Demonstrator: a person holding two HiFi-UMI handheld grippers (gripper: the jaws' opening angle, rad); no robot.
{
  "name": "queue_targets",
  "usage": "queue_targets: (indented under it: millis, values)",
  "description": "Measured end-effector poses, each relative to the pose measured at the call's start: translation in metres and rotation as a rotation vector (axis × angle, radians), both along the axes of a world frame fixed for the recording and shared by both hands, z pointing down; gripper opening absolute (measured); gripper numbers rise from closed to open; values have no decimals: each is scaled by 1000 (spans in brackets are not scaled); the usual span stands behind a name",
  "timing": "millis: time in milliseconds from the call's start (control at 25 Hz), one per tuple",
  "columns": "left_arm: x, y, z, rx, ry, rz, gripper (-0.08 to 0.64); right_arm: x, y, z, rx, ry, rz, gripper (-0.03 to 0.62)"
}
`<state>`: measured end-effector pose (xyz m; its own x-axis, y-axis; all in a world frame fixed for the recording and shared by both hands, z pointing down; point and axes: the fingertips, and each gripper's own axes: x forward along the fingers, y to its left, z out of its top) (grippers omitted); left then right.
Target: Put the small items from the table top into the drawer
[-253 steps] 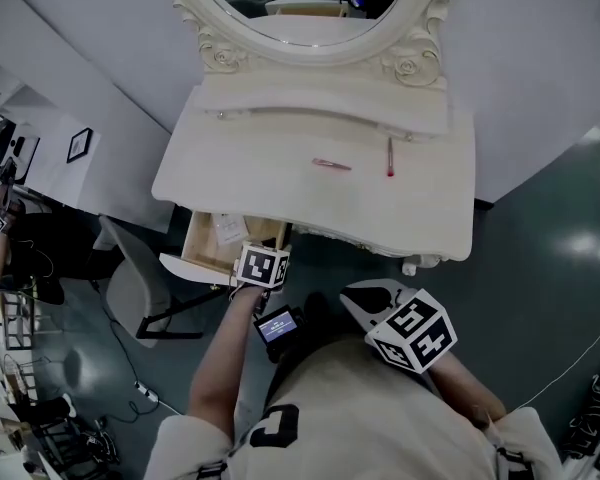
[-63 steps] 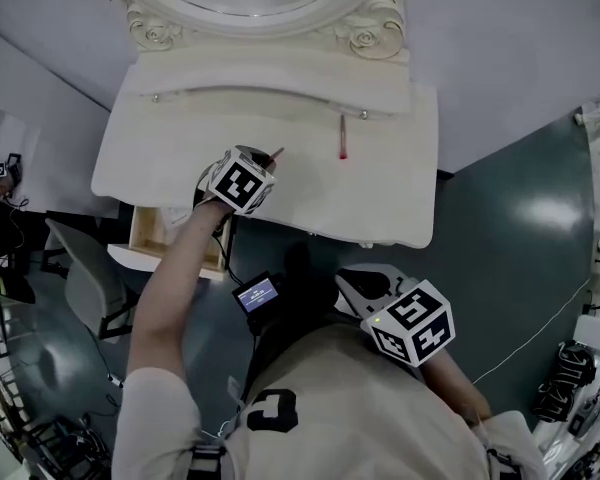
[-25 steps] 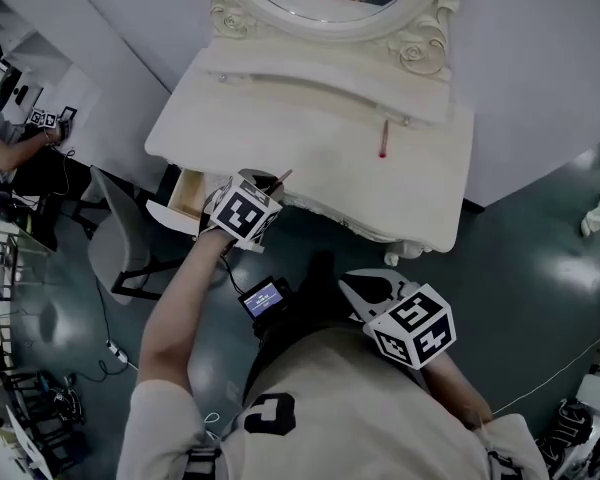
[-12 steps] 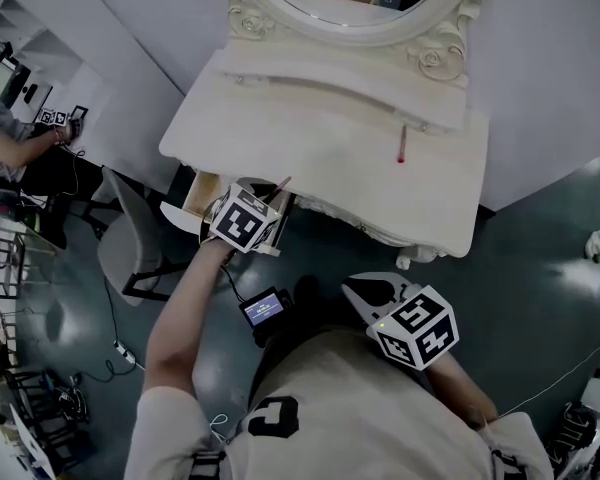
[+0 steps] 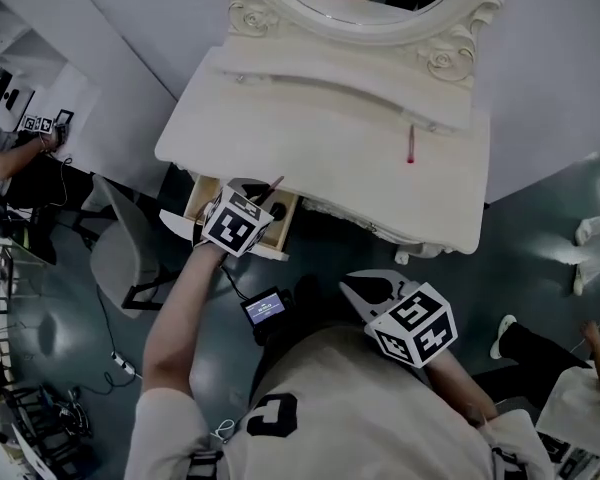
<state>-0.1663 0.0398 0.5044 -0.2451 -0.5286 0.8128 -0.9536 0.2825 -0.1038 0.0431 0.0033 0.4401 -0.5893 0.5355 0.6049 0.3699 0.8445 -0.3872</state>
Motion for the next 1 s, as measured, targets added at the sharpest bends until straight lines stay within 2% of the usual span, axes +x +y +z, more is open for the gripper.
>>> queue_targets:
  millis: [280,640,880,1000]
  values:
    - [-14,23,12,-24,13,29,92,-19,20,0,17,29,3,28]
    - [-27,58,35,-51,45,5,94,-35,46,9,24,64,-31,28]
    - [-32,75,58,-108,16,44,94,-40,62,14,27,90,-35,28]
    - [-37,83,68,-115,27,39,93,-44,70,18,31,103,-43,28]
